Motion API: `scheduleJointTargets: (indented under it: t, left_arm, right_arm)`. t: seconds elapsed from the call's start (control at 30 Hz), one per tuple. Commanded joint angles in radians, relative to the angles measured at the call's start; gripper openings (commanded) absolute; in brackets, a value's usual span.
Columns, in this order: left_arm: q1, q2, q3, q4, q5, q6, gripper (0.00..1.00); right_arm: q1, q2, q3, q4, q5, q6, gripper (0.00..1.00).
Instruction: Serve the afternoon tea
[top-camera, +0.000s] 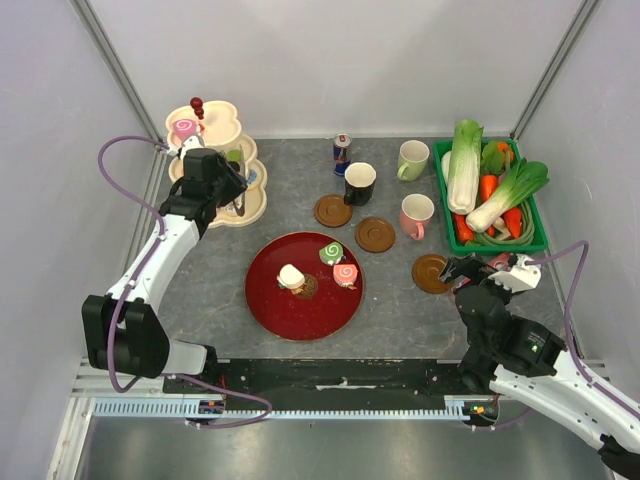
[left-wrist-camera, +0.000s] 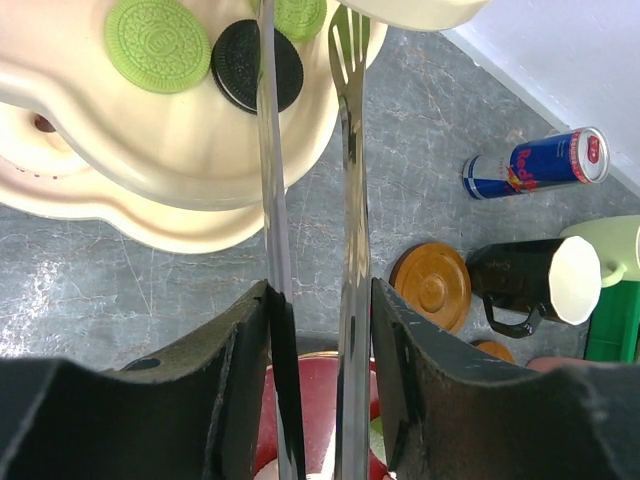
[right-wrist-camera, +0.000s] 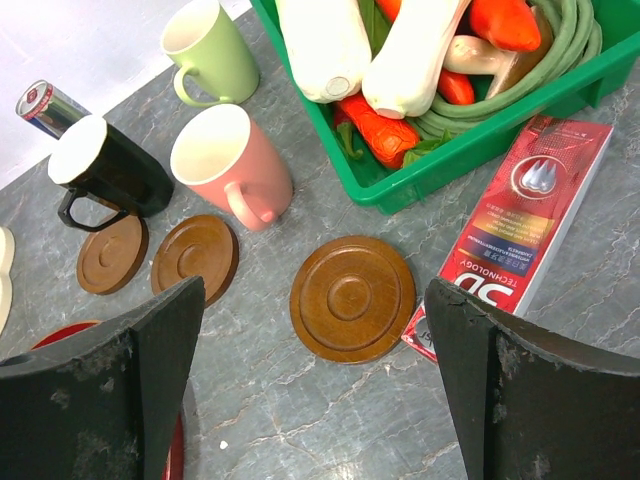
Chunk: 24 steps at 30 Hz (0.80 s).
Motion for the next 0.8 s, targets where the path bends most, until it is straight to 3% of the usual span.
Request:
scheduleJointTargets:
  t: [0.0, 0.53, 0.77]
  left_arm:
    - [0.006, -0.019, 0.033, 0.063, -0.011, -0.005, 0.49]
    - [0.006, -0.144, 0.015, -0.019, 0.136, -0.024, 0.50]
    - [0.005, -0.218, -0.055, -0.019, 0.317, -0.053, 0.50]
  right_arm:
    - [0.000, 0.012, -0.002, -0.002, 0.047, 0.025, 0.98]
    - [0.000, -0.008, 0.000, -0.004, 0.052, 0.027, 0.98]
    - [0.002, -0.008, 0.001, -0.004, 0.049, 0.030, 0.98]
